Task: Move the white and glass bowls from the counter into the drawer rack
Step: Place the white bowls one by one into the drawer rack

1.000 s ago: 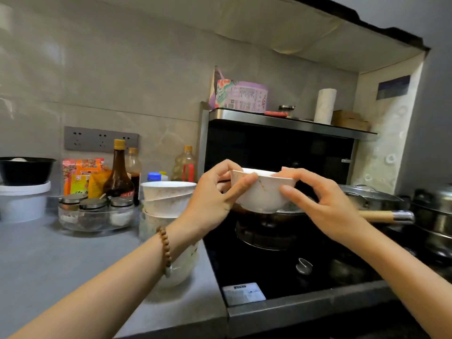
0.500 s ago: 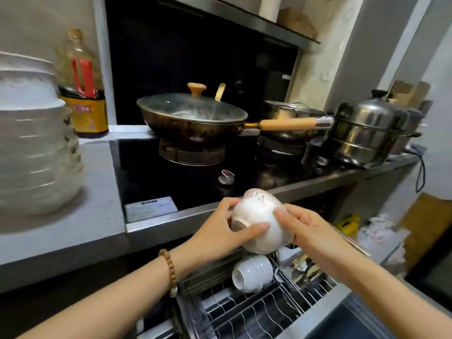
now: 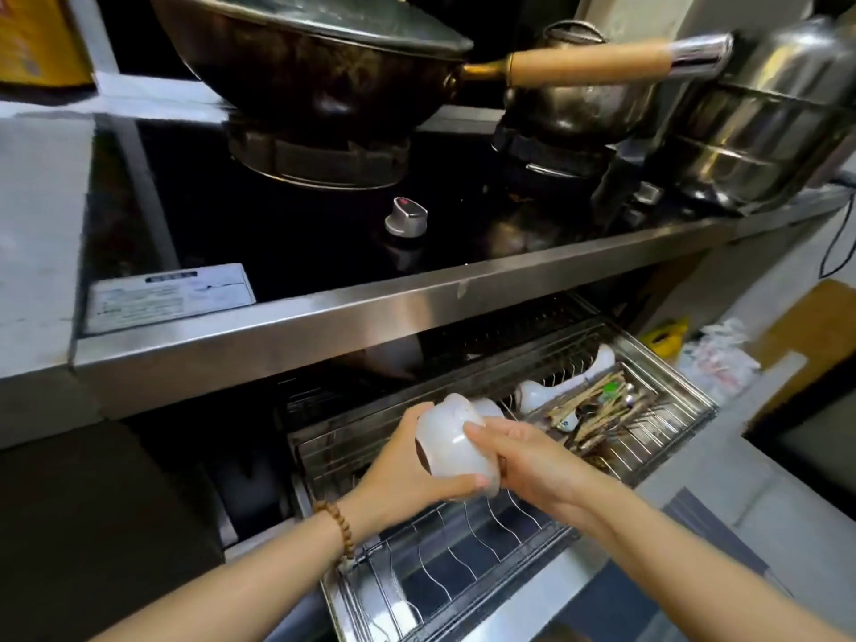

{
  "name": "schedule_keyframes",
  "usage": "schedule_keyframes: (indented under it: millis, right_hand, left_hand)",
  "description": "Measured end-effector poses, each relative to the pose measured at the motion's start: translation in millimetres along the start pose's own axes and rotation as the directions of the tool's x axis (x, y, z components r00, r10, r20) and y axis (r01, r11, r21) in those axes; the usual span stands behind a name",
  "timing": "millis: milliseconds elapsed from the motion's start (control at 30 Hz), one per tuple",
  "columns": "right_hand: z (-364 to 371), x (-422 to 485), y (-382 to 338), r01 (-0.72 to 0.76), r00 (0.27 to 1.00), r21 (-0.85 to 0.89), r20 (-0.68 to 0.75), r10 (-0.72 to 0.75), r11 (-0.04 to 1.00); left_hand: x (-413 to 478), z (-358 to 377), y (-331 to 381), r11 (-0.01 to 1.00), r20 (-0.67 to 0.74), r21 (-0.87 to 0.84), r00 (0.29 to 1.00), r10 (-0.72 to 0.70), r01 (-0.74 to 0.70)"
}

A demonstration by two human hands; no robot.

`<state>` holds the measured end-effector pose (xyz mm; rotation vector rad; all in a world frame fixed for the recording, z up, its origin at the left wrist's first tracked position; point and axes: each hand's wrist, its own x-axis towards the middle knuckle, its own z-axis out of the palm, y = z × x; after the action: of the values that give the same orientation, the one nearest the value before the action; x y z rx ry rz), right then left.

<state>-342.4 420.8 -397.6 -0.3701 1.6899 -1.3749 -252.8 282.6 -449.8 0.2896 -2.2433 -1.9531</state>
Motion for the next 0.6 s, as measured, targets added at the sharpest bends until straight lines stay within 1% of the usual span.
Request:
schedule_keyframes:
  millis: [67, 133, 200, 267, 300, 367, 500, 600]
  right_hand:
    - [-1.0, 10.3, 7.5, -0.054, 0.998, -0.043, 0.040, 0.056, 0.998]
    - [-5.0, 20.9, 7.7, -0.066, 0.997, -0.157, 0.033, 0.072, 0.985]
    - [-14.3, 34.6, 3.8, -0.009, 0.998, -0.267, -0.057, -0.007, 0.964]
    - [-27.2, 49.8, -1.0, 0.067, 0.980, -0.412, -0.145, -0.137, 0.909]
    - [-33.4, 56.8, -2.0, 0.089, 0.970, -0.491, -0.157, -0.188, 0.867]
    - [-43.1, 71.4, 1.4, 0.087, 0.968, -0.593, -0.138, -0.208, 0.801]
    - [-47.8, 95.9, 20.1, 0.016, 0.982, -0.640, -0.133, -0.132, 0.768]
    - [-46.1, 104.6, 35.0, -0.001, 0.985, -0.606, -0.137, -0.104, 0.795]
  left_hand:
    - [2.8, -1.7, -17.0, 0.999, -0.011, 0.030, 1.000, -0.025, 0.025]
    - [7.0, -5.1, -32.4, 0.998, -0.044, 0.051, 0.998, -0.038, 0.040]
    - [12.4, -9.0, -47.8, 0.996, -0.098, 0.064, 0.994, -0.053, 0.059]
    - [19.2, -12.3, -61.8, 0.993, -0.154, 0.069, 0.984, -0.089, 0.101]
    - [22.8, -13.7, -68.3, 0.989, -0.173, 0.074, 0.979, -0.112, 0.127]
    - [30.5, -15.5, -80.4, 0.981, -0.193, 0.110, 0.972, -0.136, 0.159]
    - [45.3, -15.5, -96.9, 0.965, -0.204, 0.203, 0.971, -0.127, 0.169]
    - [52.0, -13.7, -106.8, 0.952, -0.205, 0.244, 0.969, -0.134, 0.183]
